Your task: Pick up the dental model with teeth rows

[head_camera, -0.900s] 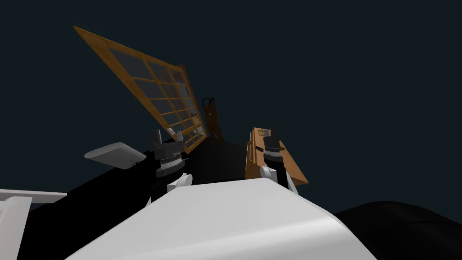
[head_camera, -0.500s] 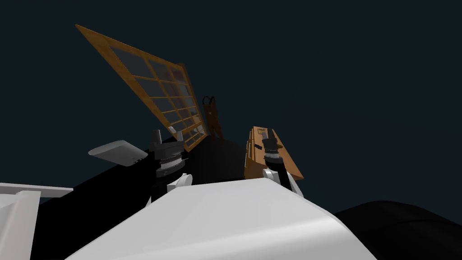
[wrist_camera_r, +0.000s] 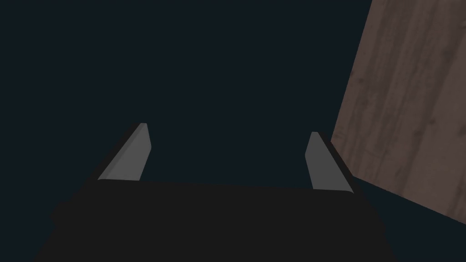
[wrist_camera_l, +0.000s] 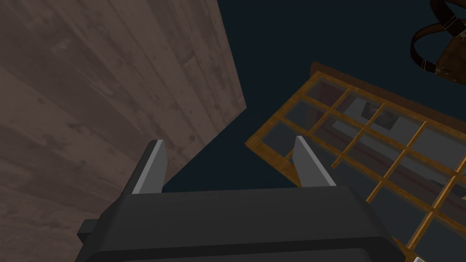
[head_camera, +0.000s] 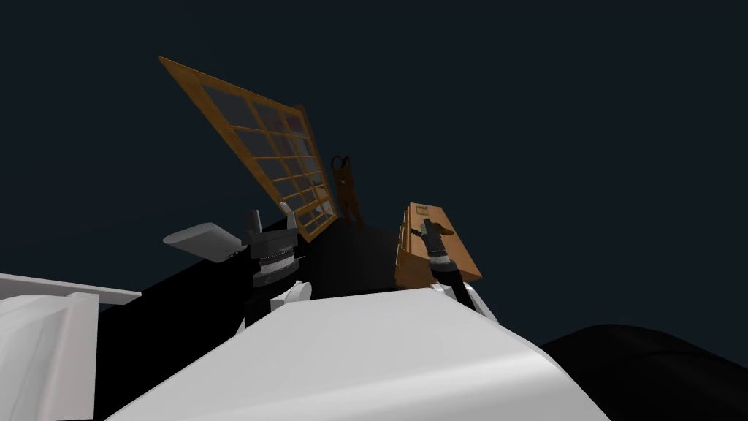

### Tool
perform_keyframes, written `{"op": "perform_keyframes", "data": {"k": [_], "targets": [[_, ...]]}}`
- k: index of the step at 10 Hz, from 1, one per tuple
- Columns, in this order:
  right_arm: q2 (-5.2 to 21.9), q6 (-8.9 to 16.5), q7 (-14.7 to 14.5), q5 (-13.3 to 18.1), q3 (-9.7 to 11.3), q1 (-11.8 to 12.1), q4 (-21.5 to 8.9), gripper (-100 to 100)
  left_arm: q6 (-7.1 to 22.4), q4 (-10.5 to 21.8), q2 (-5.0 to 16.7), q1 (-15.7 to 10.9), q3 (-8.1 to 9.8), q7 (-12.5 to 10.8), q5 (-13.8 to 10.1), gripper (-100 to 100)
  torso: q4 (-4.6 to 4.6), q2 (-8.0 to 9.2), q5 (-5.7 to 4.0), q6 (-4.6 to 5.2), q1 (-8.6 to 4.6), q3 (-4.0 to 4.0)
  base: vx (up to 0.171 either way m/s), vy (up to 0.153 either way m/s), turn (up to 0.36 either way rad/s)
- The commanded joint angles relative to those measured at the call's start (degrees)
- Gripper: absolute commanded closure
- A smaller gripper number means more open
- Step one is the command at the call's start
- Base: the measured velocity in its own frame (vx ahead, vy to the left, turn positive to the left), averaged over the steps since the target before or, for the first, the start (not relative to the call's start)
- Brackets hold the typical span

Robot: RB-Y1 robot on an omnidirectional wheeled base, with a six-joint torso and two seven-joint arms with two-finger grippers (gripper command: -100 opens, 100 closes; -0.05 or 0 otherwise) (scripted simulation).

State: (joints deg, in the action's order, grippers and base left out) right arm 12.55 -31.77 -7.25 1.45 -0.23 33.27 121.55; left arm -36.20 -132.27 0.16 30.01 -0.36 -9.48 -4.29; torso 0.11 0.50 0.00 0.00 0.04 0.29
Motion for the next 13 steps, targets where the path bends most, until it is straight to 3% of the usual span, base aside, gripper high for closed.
{"op": "perform_keyframes", "data": {"k": [1,2,5,6,7,8,9,10,11,12,13], "targets": [[2.86,0.48,-0.2,0.26,0.28,1.05,-2.81,-100,0.0,0.0,0.0,0.0,0.0,0.0,0.0,0,0.0,0.0,0.0,0.0,0.0,0.0,-0.161,0.047,0.049],[3.52,0.48,-0.2,0.26,0.28,1.05,-2.81,-100,0.0,0.0,0.0,0.0,0.0,0.0,0.0,0,0.02,0.11,0.02,0.01,0.09,0.06,-0.119,0.03,0.006],[9.44,0.27,-1.36,1.72,1.48,4.38,-8.89,-100,0.0,0.0,0.0,0.0,0.0,0.0,0.0,0,-0.02,-0.1,0.01,0.0,0.02,-0.05,-0.099,0.03,0.058],[9.93,0.27,-1.36,1.72,1.48,4.38,-10.05,-100,0.0,0.0,0.0,0.0,0.0,0.0,0.0,0,-0.01,-0.08,0.01,0.01,0.04,-0.04,-0.071,0.032,0.026],[12.23,0.25,-1.9,2.39,1.91,5.51,-12.1,-100,0.0,0.0,0.0,0.01,0.0,0.0,0.0,0,-0.02,-0.19,0.01,-0.01,0.04,-0.1,-0.06,0.052,0.072],[12.23,0.25,-1.9,2.39,1.91,5.51,-12.82,-100,0.0,0.0,0.0,0.01,0.0,0.0,0.0,0,-0.04,-0.23,0.03,0.0,0.11,-0.13,-0.046,0.045,0.018],[14.54,0.26,-2.51,3.16,2.34,6.65,-15.5,-100,0.0,0.0,0.0,0.01,0.0,0.0,0.0,0,-0.05,-0.31,0.03,0.0,0.09,-0.16,-0.04,0.038,0.051],[14.61,0.26,-2.51,3.16,2.34,6.65,-15.72,-100,0.0,0.0,0.0,0.01,0.0,0.0,0.0,0,-0.06,-0.33,0.02,0.0,0.07,-0.18,-0.029,0.028,0.033],[16.78,0.29,-3.19,4.01,2.76,7.78,-18.53,-100,0.0,0.0,0.0,0.01,0.0,0.0,0.0,0,-0.07,-0.39,0.02,-0.01,0.03,-0.21,-0.026,0.052,0.092],[17.04,0.29,-3.19,4.01,2.76,7.78,-18.76,-100,0.0,0.0,0.0,0.01,0.0,0.0,0.0,0,-0.07,-0.39,0.03,0.0,0.11,-0.21,-0.02,0.043,0.025],[19.35,0.35,-3.93,4.93,3.18,8.89,-20.78,-100,0.0,0.0,0.0,0.02,0.0,0.0,0.0,0,-0.07,-0.42,0.03,0.0,0.08,-0.23,-0.005,0.052,0.079]]}}
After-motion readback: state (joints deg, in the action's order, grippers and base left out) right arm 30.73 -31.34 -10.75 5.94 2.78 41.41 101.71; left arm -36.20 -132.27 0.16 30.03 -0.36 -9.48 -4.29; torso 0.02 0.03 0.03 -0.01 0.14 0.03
